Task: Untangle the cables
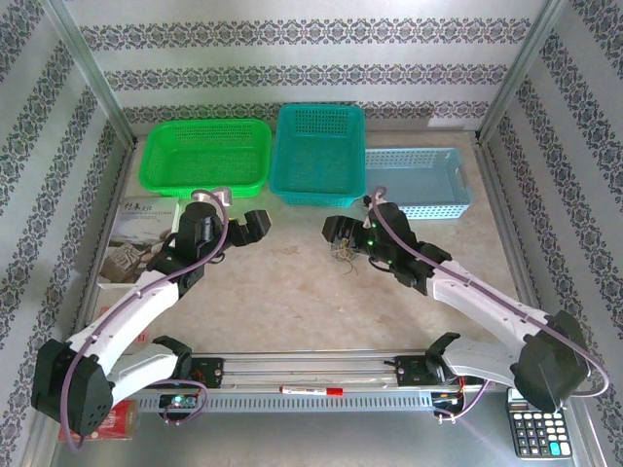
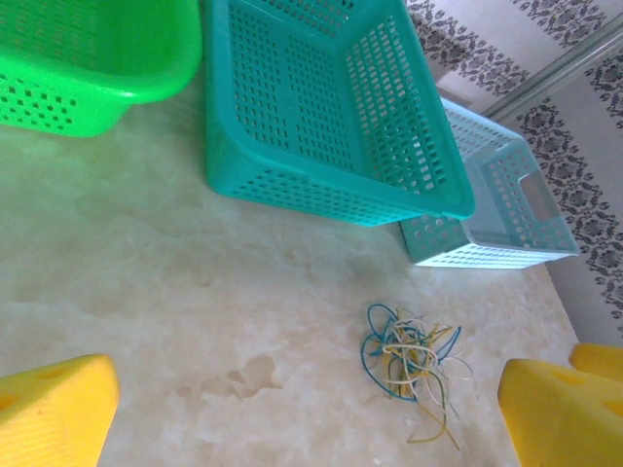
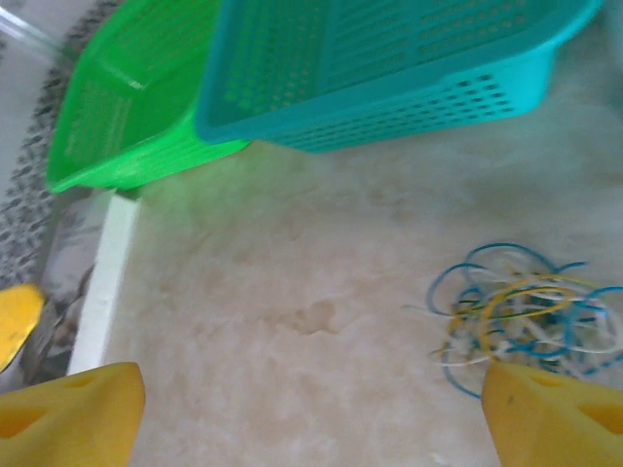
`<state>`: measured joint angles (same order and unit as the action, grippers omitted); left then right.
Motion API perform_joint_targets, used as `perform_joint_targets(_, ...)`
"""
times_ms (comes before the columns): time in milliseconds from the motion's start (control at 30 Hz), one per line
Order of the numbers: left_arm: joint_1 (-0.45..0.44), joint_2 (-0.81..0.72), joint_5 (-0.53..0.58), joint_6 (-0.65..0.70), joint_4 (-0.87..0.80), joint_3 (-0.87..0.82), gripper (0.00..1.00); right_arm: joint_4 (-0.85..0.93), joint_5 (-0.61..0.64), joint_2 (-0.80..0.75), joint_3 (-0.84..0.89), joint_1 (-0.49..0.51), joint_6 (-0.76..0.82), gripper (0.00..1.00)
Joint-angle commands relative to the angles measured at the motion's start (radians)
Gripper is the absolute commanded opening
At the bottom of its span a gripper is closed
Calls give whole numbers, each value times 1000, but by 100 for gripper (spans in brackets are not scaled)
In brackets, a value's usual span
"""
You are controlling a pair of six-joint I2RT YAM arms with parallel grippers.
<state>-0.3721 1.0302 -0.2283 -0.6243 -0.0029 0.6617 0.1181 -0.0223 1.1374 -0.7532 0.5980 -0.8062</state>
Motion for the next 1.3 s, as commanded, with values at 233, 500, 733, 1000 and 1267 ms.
perform_joint_targets(233,-7,-10,-18,-46,77,-29,100,-56,43,186,40,-78,29,80)
perform_joint_targets(500,-8,25,-28,-49,26,22,100,-186,-185,485,-110,-28,56,66)
perform_joint_targets(733,-9,35,-66,-51,-24,39,100,-236,-292,470,-162,129,49,63)
perform_joint_targets(1000,-22,-3,-96,-48,-111,30,100,-126,-195,192,-20,34,55,65)
perform_joint_targets(1267,-83,36,-30,7,-179,58,99,-50,-139,69,92,-11,83,64)
